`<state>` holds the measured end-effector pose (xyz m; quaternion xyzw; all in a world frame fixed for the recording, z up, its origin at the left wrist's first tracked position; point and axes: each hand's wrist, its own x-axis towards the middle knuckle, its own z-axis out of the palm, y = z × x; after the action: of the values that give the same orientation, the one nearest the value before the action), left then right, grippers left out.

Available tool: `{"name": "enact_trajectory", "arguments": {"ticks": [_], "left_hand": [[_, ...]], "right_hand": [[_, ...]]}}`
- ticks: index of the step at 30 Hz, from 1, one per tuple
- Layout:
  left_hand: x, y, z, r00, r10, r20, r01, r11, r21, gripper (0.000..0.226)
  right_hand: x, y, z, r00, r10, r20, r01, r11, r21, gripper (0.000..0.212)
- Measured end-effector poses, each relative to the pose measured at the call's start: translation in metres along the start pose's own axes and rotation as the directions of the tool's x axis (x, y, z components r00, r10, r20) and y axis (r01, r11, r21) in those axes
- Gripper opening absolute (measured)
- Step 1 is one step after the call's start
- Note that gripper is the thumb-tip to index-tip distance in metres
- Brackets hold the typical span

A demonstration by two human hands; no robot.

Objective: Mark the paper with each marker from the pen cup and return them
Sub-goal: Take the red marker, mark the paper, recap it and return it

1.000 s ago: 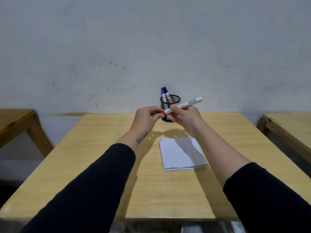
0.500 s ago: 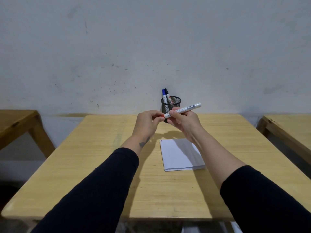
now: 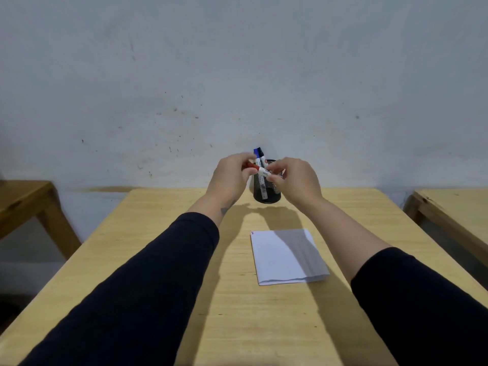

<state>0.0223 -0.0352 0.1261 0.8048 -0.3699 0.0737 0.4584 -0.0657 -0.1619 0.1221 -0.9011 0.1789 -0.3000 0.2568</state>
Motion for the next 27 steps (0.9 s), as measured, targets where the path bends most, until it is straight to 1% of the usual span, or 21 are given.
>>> {"name": "enact_trajectory", "arguments": {"ticks": [2, 4, 7, 9, 10, 11, 13, 16, 18, 21, 23, 25, 27], "left_hand": [[0.010, -0.002, 0.004, 0.997, -0.071, -0.032, 0.068, 0.994, -0.091, 0.058], [0.021, -0.008, 0.014, 0.985, -0.168, -0.024, 0.165, 0.980, -0.113, 0.075], [0.032, -0.028, 0.039, 0.948, -0.312, 0.058, 0.315, 0.947, -0.062, 0.088], [0.036, -0.039, 0.057, 0.927, -0.359, 0.108, 0.363, 0.931, -0.023, 0.097], [0.038, -0.043, 0.066, 0.922, -0.369, 0.118, 0.372, 0.928, -0.012, 0.099], [0.041, -0.046, 0.074, 0.920, -0.375, 0.117, 0.379, 0.925, -0.018, 0.097], [0.046, -0.051, 0.088, 0.918, -0.384, 0.101, 0.392, 0.918, -0.070, 0.086], [0.054, -0.057, 0.106, 0.933, -0.357, 0.049, 0.360, 0.921, -0.149, 0.078], [0.057, -0.058, 0.114, 0.942, -0.335, 0.020, 0.333, 0.924, -0.190, 0.072], [0.057, -0.060, 0.118, 0.954, -0.299, -0.018, 0.288, 0.932, -0.219, 0.068], [0.055, -0.063, 0.118, 0.958, -0.284, -0.031, 0.271, 0.937, -0.219, 0.069], [0.054, -0.065, 0.118, 0.959, -0.281, -0.036, 0.268, 0.940, -0.212, 0.070], [0.053, -0.066, 0.117, 0.957, -0.289, -0.032, 0.276, 0.938, -0.208, 0.071]], "right_hand": [[0.014, 0.001, 0.000, 0.999, 0.029, -0.034, -0.027, 0.997, 0.072, 0.018], [0.036, 0.002, -0.002, 0.993, 0.050, -0.111, -0.036, 0.991, 0.132, 0.021], [0.076, 0.005, -0.005, 0.973, 0.088, -0.215, -0.041, 0.975, 0.216, 0.020], [0.099, 0.010, -0.002, 0.965, 0.118, -0.234, -0.062, 0.971, 0.232, 0.017], [0.108, 0.013, 0.002, 0.966, 0.133, -0.220, -0.083, 0.971, 0.224, 0.016], [0.116, 0.016, 0.008, 0.969, 0.149, -0.195, -0.108, 0.973, 0.206, 0.017], [0.125, 0.026, 0.023, 0.974, 0.184, -0.132, -0.165, 0.976, 0.141, 0.019], [0.130, 0.038, 0.043, 0.969, 0.242, -0.040, -0.242, 0.970, 0.018, 0.022], [0.132, 0.043, 0.052, 0.969, 0.249, 0.002, -0.248, 0.965, -0.080, 0.021], [0.132, 0.045, 0.060, 0.975, 0.221, 0.015, -0.214, 0.956, -0.201, 0.017], [0.130, 0.045, 0.063, 0.978, 0.210, 0.003, -0.204, 0.956, -0.212, 0.021], [0.128, 0.042, 0.062, 0.981, 0.190, -0.036, -0.193, 0.966, -0.170, 0.027], [0.128, 0.037, 0.060, 0.984, 0.166, -0.068, -0.173, 0.978, -0.113, 0.023]]}}
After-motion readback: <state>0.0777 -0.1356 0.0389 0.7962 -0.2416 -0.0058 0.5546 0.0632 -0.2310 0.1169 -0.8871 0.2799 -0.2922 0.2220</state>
